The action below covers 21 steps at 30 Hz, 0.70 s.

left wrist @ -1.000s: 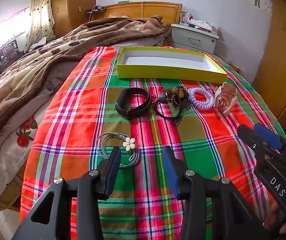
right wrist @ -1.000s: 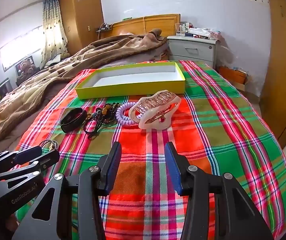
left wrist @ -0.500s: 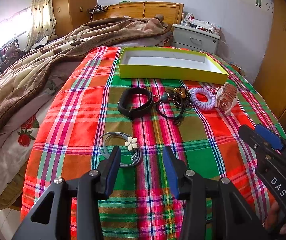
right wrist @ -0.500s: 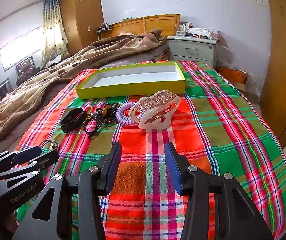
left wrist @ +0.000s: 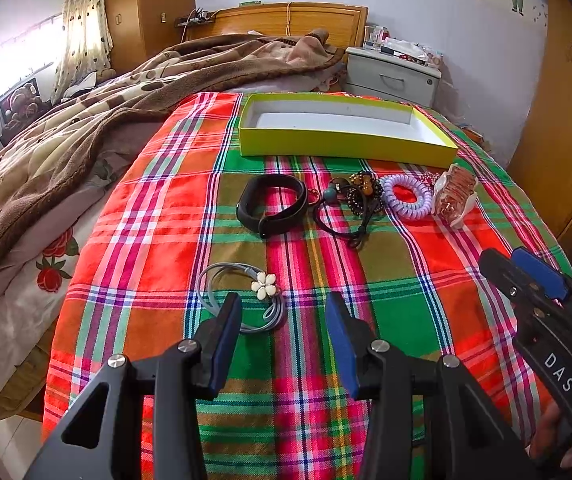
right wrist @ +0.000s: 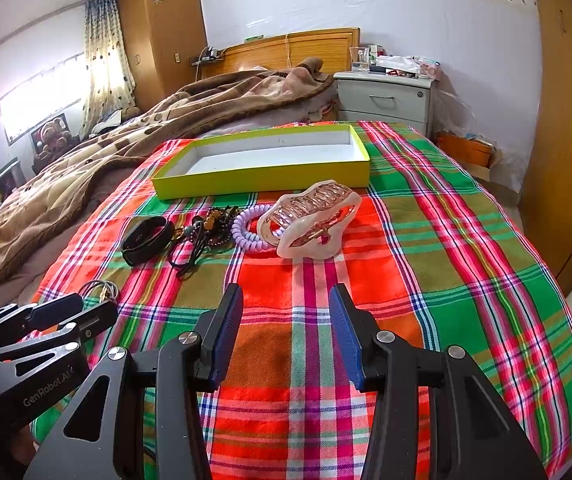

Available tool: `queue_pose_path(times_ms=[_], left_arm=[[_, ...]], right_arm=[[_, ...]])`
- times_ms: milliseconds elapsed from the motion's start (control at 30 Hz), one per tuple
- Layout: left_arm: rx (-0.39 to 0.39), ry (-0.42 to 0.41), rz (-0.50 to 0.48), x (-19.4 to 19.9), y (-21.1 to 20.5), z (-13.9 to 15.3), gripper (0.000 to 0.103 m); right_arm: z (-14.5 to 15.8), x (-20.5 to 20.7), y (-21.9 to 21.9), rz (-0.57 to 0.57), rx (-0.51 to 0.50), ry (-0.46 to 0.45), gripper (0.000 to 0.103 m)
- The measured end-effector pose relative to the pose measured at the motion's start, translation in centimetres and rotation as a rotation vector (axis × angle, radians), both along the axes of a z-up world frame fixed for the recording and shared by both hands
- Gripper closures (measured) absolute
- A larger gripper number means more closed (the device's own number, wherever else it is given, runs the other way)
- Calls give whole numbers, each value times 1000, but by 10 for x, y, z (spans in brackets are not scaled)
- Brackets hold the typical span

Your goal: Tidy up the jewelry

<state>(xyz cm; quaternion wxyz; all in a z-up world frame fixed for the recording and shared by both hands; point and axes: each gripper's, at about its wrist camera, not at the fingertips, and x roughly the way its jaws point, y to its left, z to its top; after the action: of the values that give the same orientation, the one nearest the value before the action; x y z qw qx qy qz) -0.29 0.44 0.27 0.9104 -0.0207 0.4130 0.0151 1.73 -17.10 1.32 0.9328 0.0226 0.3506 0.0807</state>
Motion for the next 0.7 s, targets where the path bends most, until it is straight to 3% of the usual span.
queue_pose_path(times_ms=[700], left_arm=[[-2, 5, 2, 0, 1, 0, 58]], right_arm=[[1, 0, -1, -2, 3, 1, 57]])
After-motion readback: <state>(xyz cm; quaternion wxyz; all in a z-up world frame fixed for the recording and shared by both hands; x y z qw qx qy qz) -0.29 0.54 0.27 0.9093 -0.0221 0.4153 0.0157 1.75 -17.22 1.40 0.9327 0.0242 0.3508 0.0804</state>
